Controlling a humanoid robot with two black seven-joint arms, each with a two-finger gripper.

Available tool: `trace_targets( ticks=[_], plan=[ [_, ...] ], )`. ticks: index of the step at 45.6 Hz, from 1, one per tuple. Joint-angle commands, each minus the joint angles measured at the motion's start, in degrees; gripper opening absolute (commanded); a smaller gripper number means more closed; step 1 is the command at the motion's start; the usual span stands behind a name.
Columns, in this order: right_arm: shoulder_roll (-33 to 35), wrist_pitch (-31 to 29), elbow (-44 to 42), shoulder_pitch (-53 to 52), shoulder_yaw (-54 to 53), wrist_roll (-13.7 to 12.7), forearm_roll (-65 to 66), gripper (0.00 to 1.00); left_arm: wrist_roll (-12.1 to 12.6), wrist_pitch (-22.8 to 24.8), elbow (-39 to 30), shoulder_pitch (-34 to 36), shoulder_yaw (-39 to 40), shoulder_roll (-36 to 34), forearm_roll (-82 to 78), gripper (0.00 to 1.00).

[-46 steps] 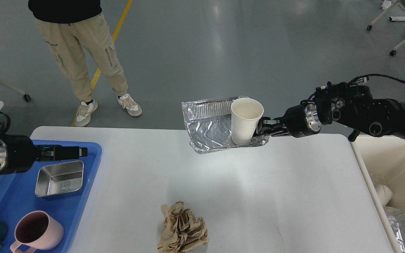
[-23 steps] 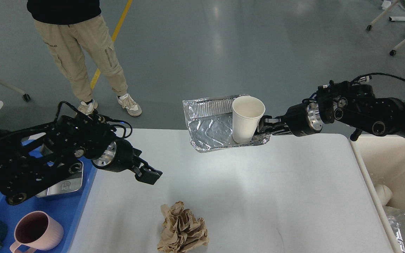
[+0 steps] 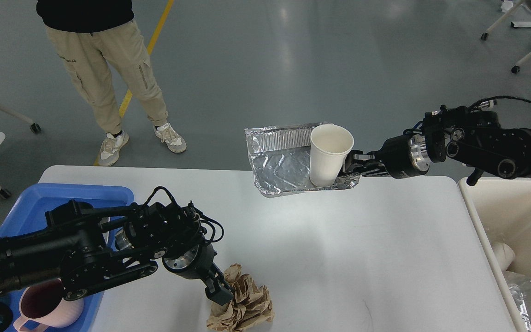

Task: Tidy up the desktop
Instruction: 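Grasp the crumpled brown paper bag with the left gripper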

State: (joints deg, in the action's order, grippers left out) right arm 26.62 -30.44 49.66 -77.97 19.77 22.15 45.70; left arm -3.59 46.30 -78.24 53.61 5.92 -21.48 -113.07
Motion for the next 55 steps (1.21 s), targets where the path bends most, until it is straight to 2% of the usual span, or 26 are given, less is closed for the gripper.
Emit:
trace_targets(
  ticks=[1,12,18,26,31,32,35,36,43,55],
  plan=[
    [0.1,0.0,0.1,0.0,0.0,0.0,0.0,0.0,0.0,-0.2,0.1,-2.3,0.1,0.5,-1.5,0.97],
    [0.0,0.1,0.5,0.0,-0.1,0.0,0.0,0.0,-0.1,-2.4,1.8,-3.9,0.1,2.1,-1.7,0.97],
    [0.0,0.2,0.6,0.0,-0.1,0.0,0.0,0.0,-1.2,-5.9,2.7,-5.7,0.1,2.1,-2.3,0.96],
    [0.0,0.2,0.9,0.0,-0.1,0.0,0.0,0.0,-7.1,-9.7,4.1,-7.2,0.0,0.9,-6.5,0.75],
    [0.0,0.2,0.9,0.0,-0.1,0.0,0.0,0.0,-8.5,-11.3,4.1,-7.7,0.1,-0.8,-8.2,0.58],
    [0.0,0.2,0.9,0.0,-0.1,0.0,0.0,0.0,-8.5,-11.4,4.1,-7.7,0.1,-1.2,-8.4,0.52],
    [0.0,0.2,0.9,0.0,-0.1,0.0,0.0,0.0,-8.9,-11.2,4.1,-7.6,0.1,-2.0,-8.4,0.23],
    [0.0,0.3,0.9,0.1,-0.1,0.0,0.0,0.0,-9.0,-11.1,4.1,-7.6,0.1,-2.2,-8.4,0.18],
    [0.1,0.5,0.9,0.1,-0.1,0.0,0.0,0.0,-11.5,-11.2,4.1,-7.5,0.3,-3.6,-8.4,0.01],
    [-0.2,0.6,0.9,0.1,-0.1,0.0,0.0,0.0,-13.5,-11.6,4.6,-7.4,1.0,-5.2,-8.6,0.0]
  ],
)
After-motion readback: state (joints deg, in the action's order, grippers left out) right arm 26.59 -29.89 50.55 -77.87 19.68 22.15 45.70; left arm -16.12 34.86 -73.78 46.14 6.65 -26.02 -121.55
